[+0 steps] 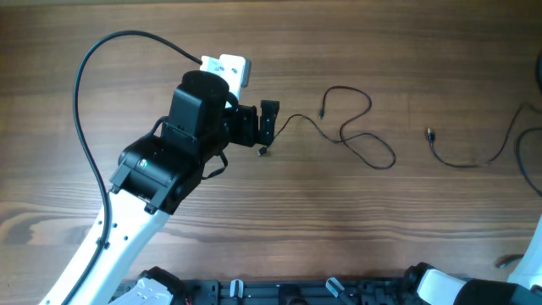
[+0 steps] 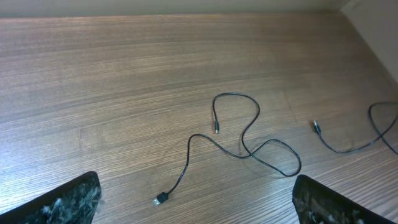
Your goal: Untangle cables
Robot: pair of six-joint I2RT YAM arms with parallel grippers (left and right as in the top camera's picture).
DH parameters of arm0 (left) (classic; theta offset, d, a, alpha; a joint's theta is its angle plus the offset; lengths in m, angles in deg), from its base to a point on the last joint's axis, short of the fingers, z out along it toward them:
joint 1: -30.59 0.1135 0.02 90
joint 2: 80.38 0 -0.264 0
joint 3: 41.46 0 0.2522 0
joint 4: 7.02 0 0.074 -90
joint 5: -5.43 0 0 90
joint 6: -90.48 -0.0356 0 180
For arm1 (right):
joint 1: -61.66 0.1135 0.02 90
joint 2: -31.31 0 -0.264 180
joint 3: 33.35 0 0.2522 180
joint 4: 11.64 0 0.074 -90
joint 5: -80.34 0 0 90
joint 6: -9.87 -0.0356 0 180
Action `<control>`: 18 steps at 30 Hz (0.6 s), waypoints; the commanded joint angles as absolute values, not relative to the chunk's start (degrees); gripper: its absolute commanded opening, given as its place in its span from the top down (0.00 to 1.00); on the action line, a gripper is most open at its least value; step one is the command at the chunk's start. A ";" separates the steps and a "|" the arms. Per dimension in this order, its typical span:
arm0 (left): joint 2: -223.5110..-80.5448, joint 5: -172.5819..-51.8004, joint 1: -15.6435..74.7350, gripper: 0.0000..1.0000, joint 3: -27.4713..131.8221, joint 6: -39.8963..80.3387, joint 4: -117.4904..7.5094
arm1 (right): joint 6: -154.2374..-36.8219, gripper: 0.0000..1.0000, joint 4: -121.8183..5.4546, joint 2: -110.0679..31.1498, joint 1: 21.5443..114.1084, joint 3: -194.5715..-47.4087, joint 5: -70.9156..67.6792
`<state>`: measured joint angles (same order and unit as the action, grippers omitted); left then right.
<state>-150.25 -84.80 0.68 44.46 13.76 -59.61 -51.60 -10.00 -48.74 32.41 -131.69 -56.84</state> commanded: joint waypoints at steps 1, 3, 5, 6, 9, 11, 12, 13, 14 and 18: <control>-150.27 -84.26 0.60 0.00 44.63 14.46 -59.44 | -66.77 0.96 -10.28 -48.78 32.43 -133.20 -42.98; -150.27 -84.26 0.60 0.00 44.63 14.46 -59.44 | -75.16 0.96 -22.35 -49.48 32.43 -138.55 -33.78; -150.27 -84.26 0.60 0.00 44.63 14.46 -59.44 | -78.85 0.96 -30.57 -53.13 32.06 -145.68 -29.65; -150.27 -84.26 0.60 0.00 44.63 14.46 -59.44 | -79.20 0.96 -35.05 -55.64 32.06 -150.31 -29.19; -150.27 -84.26 0.60 0.00 44.63 14.46 -59.44 | -78.77 0.96 -42.65 -62.42 32.06 -162.31 -29.26; -150.27 -84.26 0.60 0.00 44.63 14.46 -59.44 | -78.79 0.96 -43.50 -64.91 31.62 -167.25 -29.28; -150.27 -84.26 0.60 0.00 44.63 14.46 -59.44 | -78.85 0.96 -43.88 -65.50 31.03 -169.26 -29.28; -150.27 -84.26 0.60 0.00 44.63 14.46 -59.44 | -79.18 0.96 -44.05 -65.59 30.29 -169.87 -29.28; -150.27 -84.26 0.60 0.00 44.63 14.46 -59.44 | -79.33 0.96 -44.69 -65.59 29.61 -169.87 -29.23; -150.27 -84.26 0.60 0.00 44.63 14.46 -59.44 | -79.38 0.96 -55.22 -69.41 26.33 -169.85 -28.88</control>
